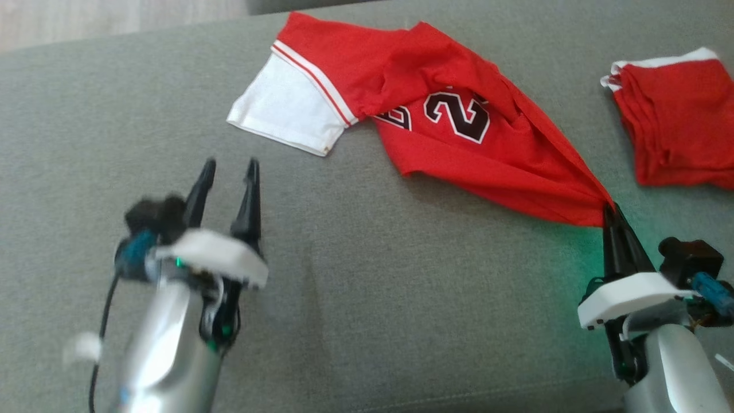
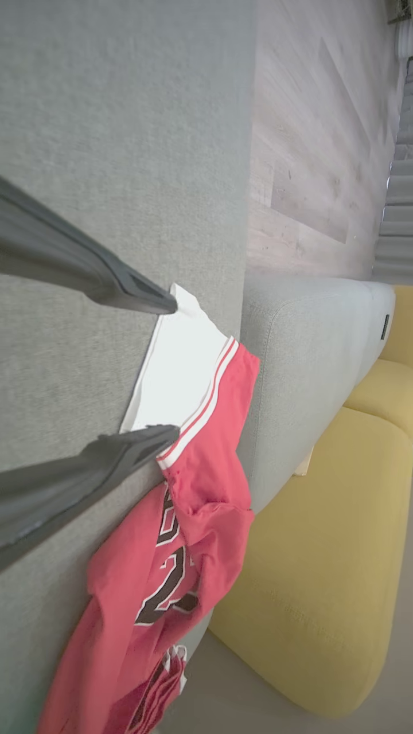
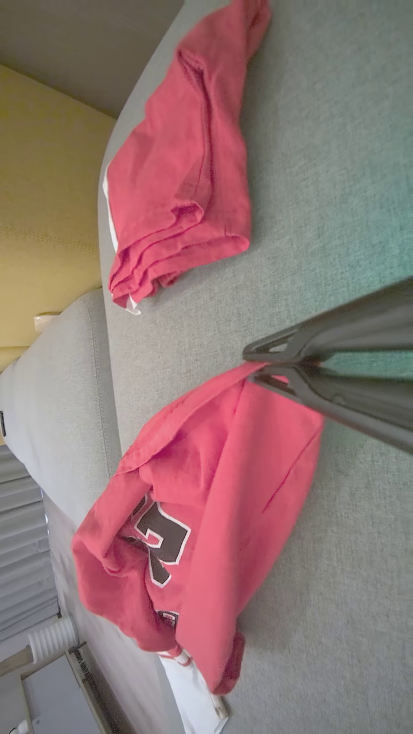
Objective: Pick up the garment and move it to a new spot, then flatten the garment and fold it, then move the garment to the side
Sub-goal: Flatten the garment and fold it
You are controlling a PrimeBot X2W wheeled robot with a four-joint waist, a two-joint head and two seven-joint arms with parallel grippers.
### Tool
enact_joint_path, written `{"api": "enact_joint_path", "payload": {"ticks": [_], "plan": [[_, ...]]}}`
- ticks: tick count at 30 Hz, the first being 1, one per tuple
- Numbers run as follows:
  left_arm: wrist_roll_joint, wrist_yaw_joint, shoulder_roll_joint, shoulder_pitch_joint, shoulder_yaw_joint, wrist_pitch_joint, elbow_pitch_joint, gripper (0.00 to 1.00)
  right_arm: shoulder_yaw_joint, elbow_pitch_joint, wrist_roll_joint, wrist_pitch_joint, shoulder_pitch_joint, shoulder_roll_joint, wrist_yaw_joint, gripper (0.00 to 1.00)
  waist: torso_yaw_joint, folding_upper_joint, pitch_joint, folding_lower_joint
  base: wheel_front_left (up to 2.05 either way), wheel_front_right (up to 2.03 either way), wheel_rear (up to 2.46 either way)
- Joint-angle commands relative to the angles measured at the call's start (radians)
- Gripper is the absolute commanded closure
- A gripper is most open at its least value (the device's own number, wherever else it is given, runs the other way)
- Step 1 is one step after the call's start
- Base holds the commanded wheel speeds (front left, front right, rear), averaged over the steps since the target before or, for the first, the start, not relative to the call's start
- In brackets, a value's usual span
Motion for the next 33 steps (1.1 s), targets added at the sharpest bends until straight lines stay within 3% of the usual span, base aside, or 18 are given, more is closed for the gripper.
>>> {"api": "enact_joint_path", "payload": {"ticks": [1,9,17,24,28,29,30,33], "plan": [[0.008,-0.002,0.016,-0.071,0.028,0.011,-0.006,0.0,0.024,-0.037,-0.011,-0.001,-0.025,-0.004,-0.001,1.0,-0.012,0.0,0.015,0.0,0.0,0.0,0.0],[0.03,0.021,0.061,-0.291,0.03,0.098,0.241,0.0,0.078,-0.06,-0.025,-0.02,-0.054,-0.004,-0.001,1.0,-0.065,0.0,0.079,0.0,0.0,0.0,0.0],[0.036,0.017,0.086,-0.435,0.028,0.061,0.453,0.0,0.107,-0.052,-0.005,-0.04,-0.07,-0.004,-0.001,1.0,-0.098,0.0,0.118,0.0,0.0,0.0,0.0],[0.024,0.002,0.064,-0.465,0.022,0.005,0.524,0.0,-0.031,-0.032,-0.059,-0.047,-0.085,-0.004,-0.001,1.0,-0.091,0.0,0.114,0.0,0.0,0.0,0.0],[0.019,-0.003,0.051,-0.463,0.018,-0.008,0.532,0.0,-0.059,-0.023,-0.078,-0.047,-0.09,-0.004,-0.001,1.0,-0.078,0.0,0.103,0.0,0.0,0.0,0.0],[0.017,-0.004,0.048,-0.46,0.019,-0.011,0.531,0.0,-0.065,-0.025,-0.083,-0.053,-0.092,-0.004,-0.001,0.04,-0.074,0.0,0.098,0.0,0.0,0.0,0.0],[0.015,-0.008,0.042,-0.45,0.018,-0.015,0.522,0.0,-0.062,-0.024,-0.076,-0.061,-0.095,-0.004,-0.001,0.0,-0.065,0.0,0.084,0.0,0.0,0.0,0.0],[0.008,-0.006,0.035,-0.42,0.03,-0.018,0.473,0.0,-0.022,-0.036,-0.056,-0.075,-0.092,-0.004,-0.001,0.0,-0.053,0.0,0.058,0.0,0.0,0.0,0.0]]}}
